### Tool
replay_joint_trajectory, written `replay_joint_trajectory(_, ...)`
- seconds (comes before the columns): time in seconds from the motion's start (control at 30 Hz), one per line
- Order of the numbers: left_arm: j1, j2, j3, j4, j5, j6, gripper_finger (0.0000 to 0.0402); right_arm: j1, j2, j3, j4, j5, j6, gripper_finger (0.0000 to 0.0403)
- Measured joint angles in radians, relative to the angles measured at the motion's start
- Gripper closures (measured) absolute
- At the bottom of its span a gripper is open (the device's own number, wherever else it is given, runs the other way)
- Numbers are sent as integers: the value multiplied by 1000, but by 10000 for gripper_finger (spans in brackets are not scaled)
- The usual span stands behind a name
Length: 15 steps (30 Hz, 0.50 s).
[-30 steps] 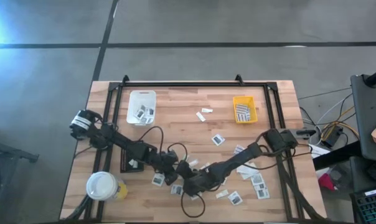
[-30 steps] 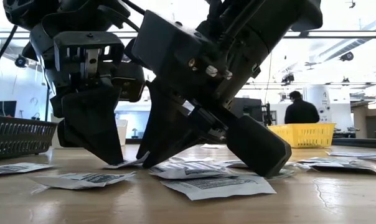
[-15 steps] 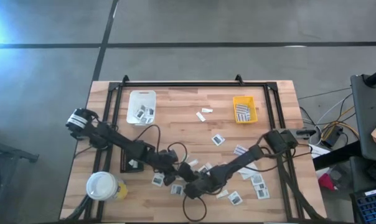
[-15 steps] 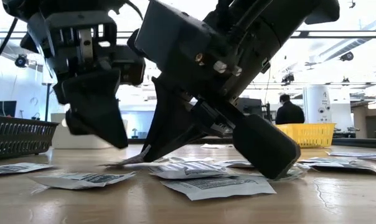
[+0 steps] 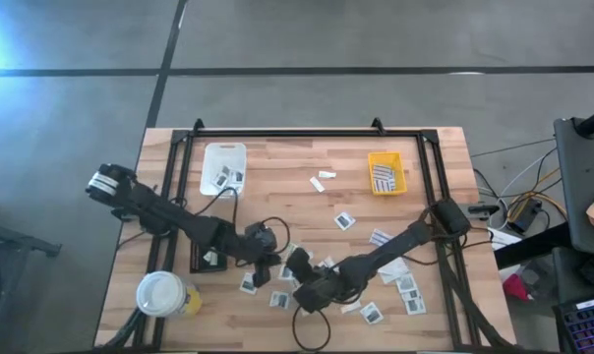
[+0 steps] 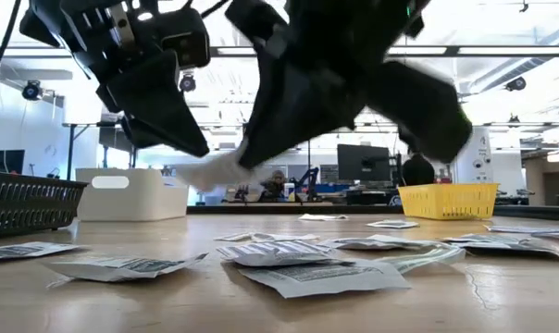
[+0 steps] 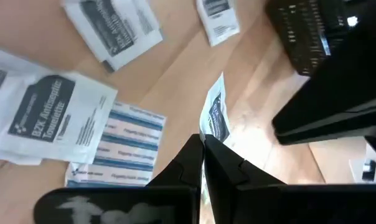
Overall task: Pick & Place First Aid Supplies
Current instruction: Put the gray towelette pack into the white bin
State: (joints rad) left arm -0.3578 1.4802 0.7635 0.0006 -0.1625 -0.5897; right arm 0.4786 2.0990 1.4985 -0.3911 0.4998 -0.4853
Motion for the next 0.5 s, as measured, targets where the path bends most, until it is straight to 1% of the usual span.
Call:
replay_joint_trajectory(0.07,-1,-20,0,-21,-26,42,337,0,-25,-1,-72,-3,33,394)
replay_joint_trajectory(0.2,-4,-59,1,-37,-90,171,337,-1,-72,-13,-158,-3,102,394)
replay_joint_trajectory(0.33,-5,-84,0,-47,-145,308,337,-11,-120,-39,-219,-4,150,394)
replay_joint_trajectory(0.5,-3,-103,0,-55,-247,510,337,-31,-199,-98,-266,-6,203,394)
